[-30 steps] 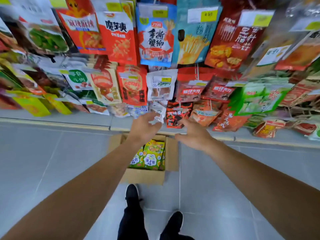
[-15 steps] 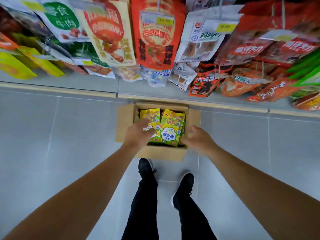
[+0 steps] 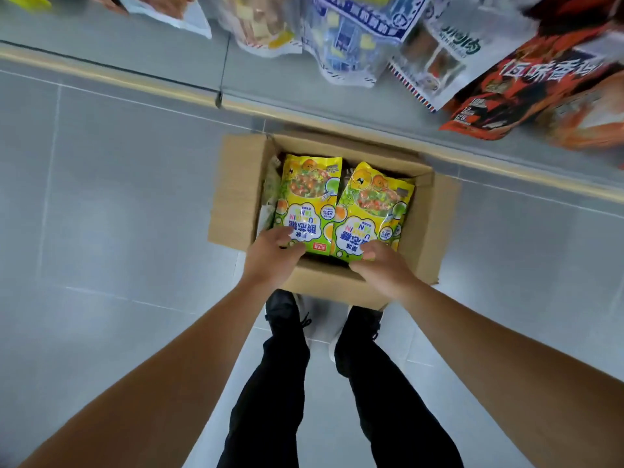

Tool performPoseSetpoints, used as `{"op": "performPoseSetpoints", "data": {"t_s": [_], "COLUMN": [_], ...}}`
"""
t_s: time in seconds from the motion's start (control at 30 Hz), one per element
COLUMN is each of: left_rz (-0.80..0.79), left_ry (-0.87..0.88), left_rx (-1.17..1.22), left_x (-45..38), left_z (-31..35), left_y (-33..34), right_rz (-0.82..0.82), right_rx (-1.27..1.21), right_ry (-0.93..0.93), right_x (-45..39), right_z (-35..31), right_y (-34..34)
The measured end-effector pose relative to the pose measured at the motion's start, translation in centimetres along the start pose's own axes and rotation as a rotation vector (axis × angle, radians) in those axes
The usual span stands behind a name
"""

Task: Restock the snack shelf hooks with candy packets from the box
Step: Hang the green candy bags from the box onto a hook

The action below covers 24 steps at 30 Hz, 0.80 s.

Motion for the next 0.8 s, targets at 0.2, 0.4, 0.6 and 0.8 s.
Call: {"op": "performPoseSetpoints", "data": {"t_s": [0.2, 0.4, 0.6, 0.8], "left_rz": [0.004, -0.014, 0.013, 0.078], "left_ry": [-0.062, -0.093, -0.091, -0.163], "left_rx": [0.002, 0.012, -0.012, 0.011], "left_x": [-9.0, -15.7, -17.5, -17.4], "left_z": [-4.8, -8.0, -8.3, -7.3], "left_y": [4.6, 7.4, 8.6, 8.2], "right_rz": [0.012, -0.056, 0.018, -0.103], "right_rx": [0.009, 0.0, -0.318, -0.712], "right_ry": [0.002, 0.027, 0.008, 0.163], "right_x": [-11.7, -19.8, -21.6, -18.2], "right_z": [3.5, 5.3, 5.4, 5.5], "right_y": [3.3, 7.8, 9.8, 6.8]}}
Point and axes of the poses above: each hand's wrist, its own x-axis away from the middle knuckle, its own y-axis out of the palm, z = x × y, the point moved 3 cm from there along -x, towards the middle knuckle, and after that the axes turned 15 degrees about -x, right-handed, at the moved point
